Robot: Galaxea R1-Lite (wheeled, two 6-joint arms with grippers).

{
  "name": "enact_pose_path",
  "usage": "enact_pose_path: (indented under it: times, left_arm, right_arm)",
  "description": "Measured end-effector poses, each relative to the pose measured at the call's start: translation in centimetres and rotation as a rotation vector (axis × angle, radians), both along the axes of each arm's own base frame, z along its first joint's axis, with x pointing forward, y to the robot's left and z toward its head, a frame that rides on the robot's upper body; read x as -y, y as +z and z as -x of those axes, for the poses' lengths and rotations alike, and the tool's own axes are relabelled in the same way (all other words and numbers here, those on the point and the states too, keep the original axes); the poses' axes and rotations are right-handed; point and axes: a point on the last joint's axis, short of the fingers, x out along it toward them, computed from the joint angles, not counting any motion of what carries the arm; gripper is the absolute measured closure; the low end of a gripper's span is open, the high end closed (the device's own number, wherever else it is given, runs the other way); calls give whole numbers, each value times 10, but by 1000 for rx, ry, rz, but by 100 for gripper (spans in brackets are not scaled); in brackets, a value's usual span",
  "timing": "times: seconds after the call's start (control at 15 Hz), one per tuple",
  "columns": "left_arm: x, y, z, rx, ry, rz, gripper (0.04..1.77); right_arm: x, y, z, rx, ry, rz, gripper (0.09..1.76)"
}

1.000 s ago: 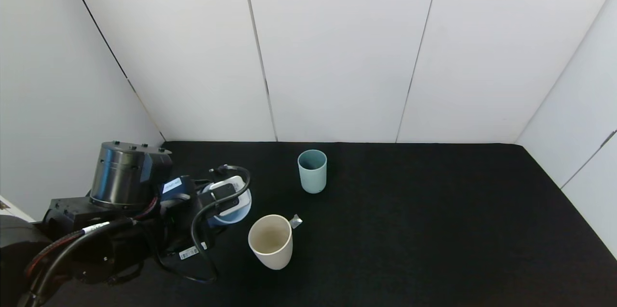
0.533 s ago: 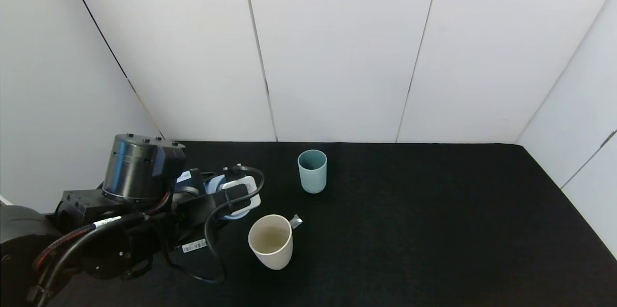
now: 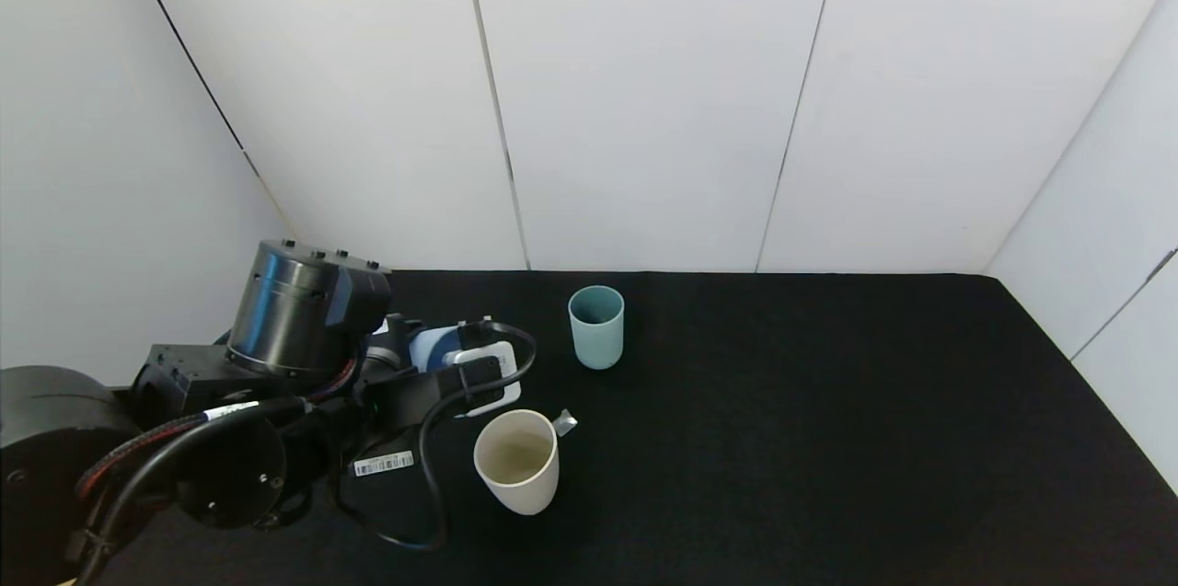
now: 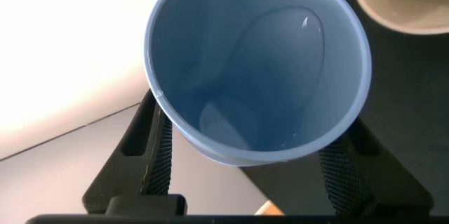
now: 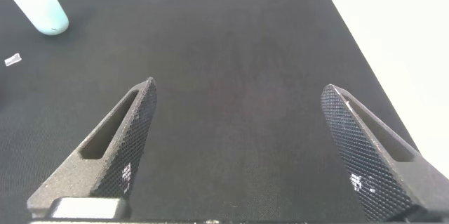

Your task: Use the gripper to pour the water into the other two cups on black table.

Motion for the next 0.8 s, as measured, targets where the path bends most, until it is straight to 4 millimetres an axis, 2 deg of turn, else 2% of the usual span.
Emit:
enact_pose_path:
  times: [0.8]
  left_arm:
    - [2, 7, -4, 27, -80, -210, 62]
  right_arm:
    - [0, 0, 0, 0, 0, 0, 14]
